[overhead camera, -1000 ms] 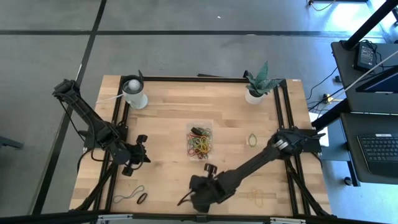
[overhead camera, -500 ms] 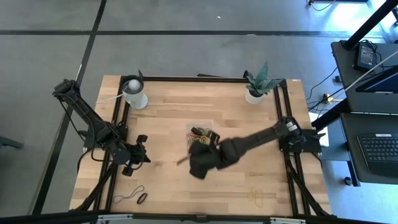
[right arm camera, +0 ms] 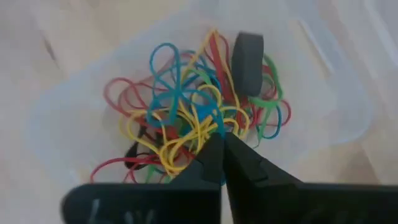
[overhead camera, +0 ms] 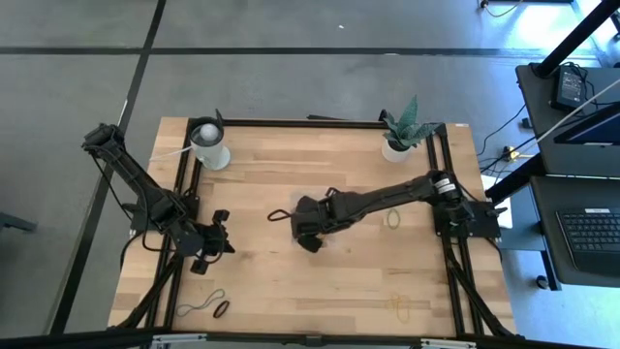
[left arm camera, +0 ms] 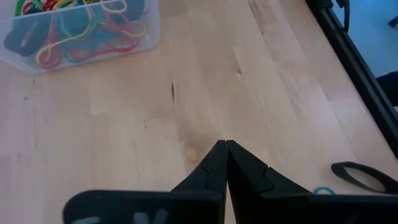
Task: Pick and place rubber bands into bin
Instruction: Put the blue rubber band into the transparent bin, then put the black rubber band into the transparent bin
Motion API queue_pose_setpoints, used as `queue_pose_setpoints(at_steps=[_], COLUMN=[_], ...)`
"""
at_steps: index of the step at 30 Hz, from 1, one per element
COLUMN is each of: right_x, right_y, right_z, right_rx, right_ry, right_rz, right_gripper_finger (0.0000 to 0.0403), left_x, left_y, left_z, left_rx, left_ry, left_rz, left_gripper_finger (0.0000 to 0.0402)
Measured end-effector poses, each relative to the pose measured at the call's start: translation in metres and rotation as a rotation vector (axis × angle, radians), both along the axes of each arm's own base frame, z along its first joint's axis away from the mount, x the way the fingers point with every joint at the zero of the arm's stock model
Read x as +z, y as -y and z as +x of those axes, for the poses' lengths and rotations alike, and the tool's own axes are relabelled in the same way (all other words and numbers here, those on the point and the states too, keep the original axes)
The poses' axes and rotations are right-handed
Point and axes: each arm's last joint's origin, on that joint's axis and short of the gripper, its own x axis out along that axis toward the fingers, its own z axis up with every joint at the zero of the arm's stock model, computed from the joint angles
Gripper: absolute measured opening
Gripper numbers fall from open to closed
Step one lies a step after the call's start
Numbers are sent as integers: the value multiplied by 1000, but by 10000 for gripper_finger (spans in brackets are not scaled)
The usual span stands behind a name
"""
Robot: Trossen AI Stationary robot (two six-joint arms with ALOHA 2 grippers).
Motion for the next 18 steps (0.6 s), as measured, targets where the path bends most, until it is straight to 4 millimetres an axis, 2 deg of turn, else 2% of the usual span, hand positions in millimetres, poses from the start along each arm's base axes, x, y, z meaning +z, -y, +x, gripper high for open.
queue_pose_setpoints(at_steps=[3, 8, 14, 18], right_x=[-10, -4, 8, 13], right_y=[0, -1, 6, 12], right_z=[2, 5, 5, 2], right_rx=[4, 74, 143, 256], right_ry=[27, 31, -2, -74], right_rz=[24, 18, -12, -55], right_gripper_finger=[22, 55, 104, 140], left_x=[0, 2, 4, 5], left_y=[0, -3, -10, -13], left_z=[0, 4, 10, 13], left_rx=[15, 180, 340, 388], left_ry=[10, 50, 96, 108], left_rz=[9, -51, -105, -129], left_gripper_finger=[3, 17, 81, 119])
